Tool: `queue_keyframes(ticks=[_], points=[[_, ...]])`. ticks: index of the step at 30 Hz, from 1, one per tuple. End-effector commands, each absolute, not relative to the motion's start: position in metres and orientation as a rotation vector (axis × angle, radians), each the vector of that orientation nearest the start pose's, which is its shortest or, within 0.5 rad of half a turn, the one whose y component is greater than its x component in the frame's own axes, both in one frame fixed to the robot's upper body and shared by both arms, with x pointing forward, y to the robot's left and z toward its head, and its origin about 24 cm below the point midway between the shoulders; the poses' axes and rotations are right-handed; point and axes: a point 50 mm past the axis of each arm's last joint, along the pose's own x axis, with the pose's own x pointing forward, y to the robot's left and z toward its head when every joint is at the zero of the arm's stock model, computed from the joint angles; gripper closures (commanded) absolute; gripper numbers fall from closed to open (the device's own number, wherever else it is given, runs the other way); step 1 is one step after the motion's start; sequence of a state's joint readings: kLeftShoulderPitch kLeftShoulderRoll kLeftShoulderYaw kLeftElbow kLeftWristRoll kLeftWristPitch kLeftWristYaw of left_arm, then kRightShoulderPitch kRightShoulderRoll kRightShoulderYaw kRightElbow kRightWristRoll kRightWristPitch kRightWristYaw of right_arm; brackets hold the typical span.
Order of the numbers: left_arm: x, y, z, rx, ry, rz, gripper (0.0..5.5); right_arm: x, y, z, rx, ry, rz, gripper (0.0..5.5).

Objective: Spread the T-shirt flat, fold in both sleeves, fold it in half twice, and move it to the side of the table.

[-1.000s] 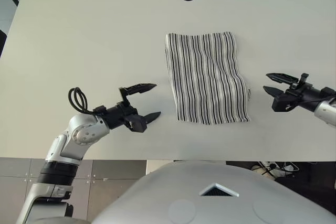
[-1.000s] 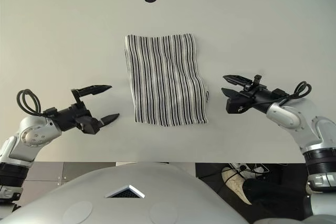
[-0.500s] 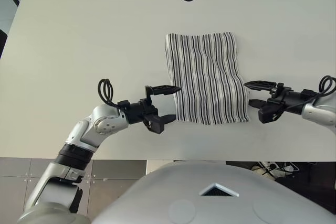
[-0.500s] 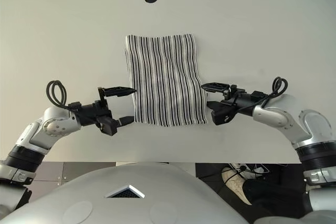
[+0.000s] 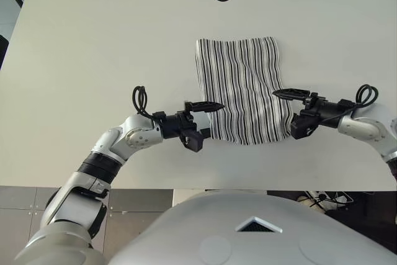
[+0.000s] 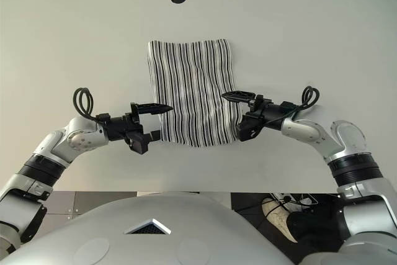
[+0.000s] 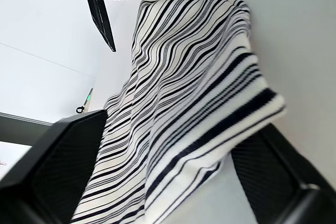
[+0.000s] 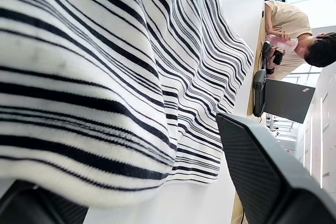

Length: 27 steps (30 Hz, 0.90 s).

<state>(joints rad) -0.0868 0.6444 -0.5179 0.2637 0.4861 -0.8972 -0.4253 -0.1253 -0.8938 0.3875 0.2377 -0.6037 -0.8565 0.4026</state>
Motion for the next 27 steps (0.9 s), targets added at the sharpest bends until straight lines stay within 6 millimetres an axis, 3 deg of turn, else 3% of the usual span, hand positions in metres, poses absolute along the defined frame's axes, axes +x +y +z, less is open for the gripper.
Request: queue_keyframes(ticks=[1, 8, 15, 22, 27], points=[[0.167, 0.155, -0.026, 1.103, -0.117, -1.509, 2.24, 0.193, -0.212, 0.023, -1.384, -0.151, 1.428, 2.66], [0.169, 0.159, -0.025, 1.104, -0.127, -1.486, 3.49, 0.198, -0.216, 0.028, -1.367, -0.166, 1.397, 3.98], [0.168, 0.162, -0.026, 1.105, -0.12, -1.487, 4.28, 0.205, -0.221, 0.027, -1.369, -0.152, 1.336, 5.32], [0.164, 0.161, -0.031, 1.088, -0.097, -1.524, 4.9, 0.204, -0.216, 0.027, -1.341, -0.178, 1.325, 5.4], [0.159, 0.167, -0.03, 1.053, -0.067, -1.518, 5.22, 0.199, -0.214, 0.037, -1.238, -0.21, 1.292, 5.4]])
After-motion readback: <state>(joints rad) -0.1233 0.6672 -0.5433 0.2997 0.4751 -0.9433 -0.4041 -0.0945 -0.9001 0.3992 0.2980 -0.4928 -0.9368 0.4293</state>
